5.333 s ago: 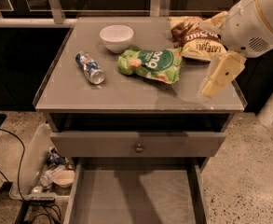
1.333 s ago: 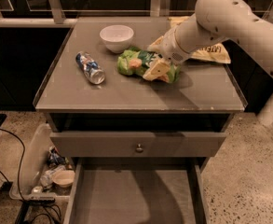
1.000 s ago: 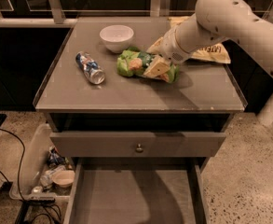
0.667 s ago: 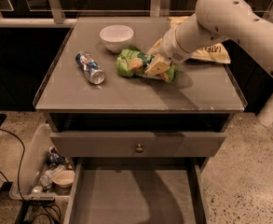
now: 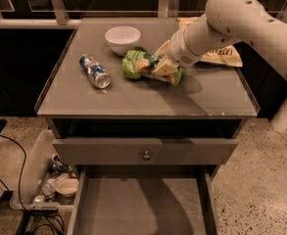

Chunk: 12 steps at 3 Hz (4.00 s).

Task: Place green rice chip bag into middle drawer

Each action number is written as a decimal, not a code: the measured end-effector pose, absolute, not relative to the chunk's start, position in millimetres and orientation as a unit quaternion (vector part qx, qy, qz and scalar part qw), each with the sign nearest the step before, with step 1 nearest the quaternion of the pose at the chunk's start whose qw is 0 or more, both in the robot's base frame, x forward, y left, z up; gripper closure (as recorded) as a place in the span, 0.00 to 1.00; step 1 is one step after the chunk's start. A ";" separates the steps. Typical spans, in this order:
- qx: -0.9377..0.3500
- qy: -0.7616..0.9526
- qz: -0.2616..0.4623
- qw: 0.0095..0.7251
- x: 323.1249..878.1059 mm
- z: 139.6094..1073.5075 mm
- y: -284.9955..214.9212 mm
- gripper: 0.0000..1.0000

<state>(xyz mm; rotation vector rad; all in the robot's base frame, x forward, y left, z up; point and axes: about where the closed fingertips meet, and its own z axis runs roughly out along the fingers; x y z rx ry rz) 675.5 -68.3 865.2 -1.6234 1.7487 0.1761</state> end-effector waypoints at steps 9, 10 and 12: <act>-0.628 0.645 0.028 0.435 419.3 908.4 -125.8 1.00; -0.618 0.646 0.052 0.445 370.1 870.5 -117.9 1.00; -0.610 0.637 0.066 0.467 358.2 772.1 -110.0 1.00</act>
Offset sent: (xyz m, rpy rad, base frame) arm -0.0818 -0.0269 0.0671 -0.0013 -0.1731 0.0335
